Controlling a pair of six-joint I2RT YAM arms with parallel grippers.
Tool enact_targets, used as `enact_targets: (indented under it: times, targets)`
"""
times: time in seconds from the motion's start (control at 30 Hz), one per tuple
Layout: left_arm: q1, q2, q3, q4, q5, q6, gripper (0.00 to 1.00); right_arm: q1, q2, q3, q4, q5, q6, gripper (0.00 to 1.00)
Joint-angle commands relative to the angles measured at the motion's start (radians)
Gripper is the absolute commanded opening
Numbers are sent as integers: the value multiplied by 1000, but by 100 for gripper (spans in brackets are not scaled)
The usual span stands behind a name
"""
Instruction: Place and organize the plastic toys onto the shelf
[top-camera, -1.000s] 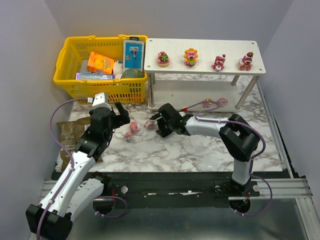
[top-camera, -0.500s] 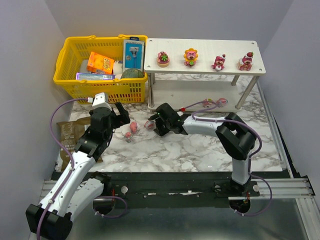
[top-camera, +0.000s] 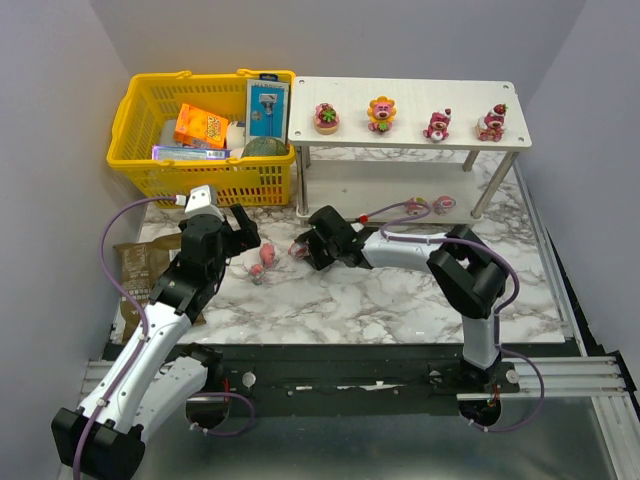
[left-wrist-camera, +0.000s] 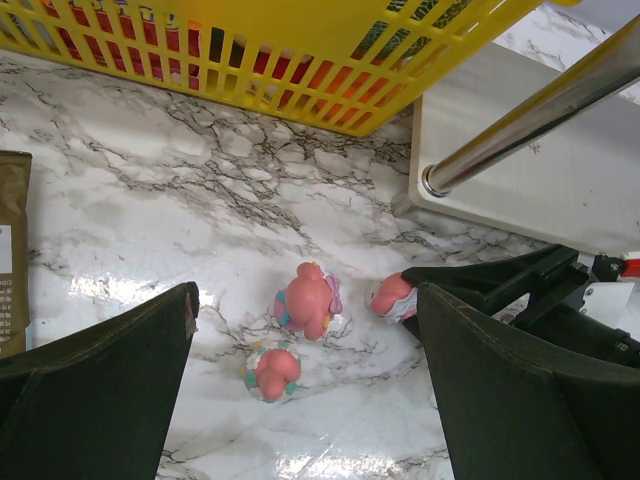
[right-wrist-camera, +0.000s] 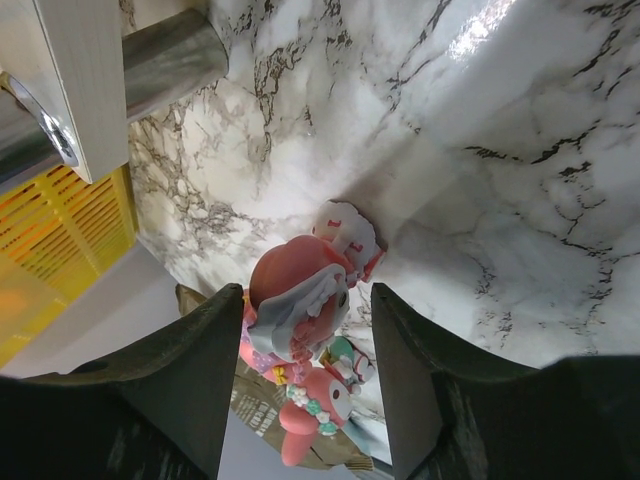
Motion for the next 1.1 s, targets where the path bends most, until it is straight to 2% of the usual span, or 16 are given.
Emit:
enact_targets:
  times: [0.0, 0.63, 0.83, 1.07]
  targets:
    - [-6, 1, 17, -5, -33, 7, 99, 14, 30, 39, -44, 18, 18, 61]
    - [-7, 2, 14, 2, -30, 7, 99, 31, 27, 58, -81, 40, 72, 49]
    - [-7, 2, 15, 2, -32, 8, 99, 31, 18, 58, -81, 40, 73, 40]
    - [-7, 4, 14, 2, -32, 8, 99, 32, 7, 48, -76, 40, 76, 22]
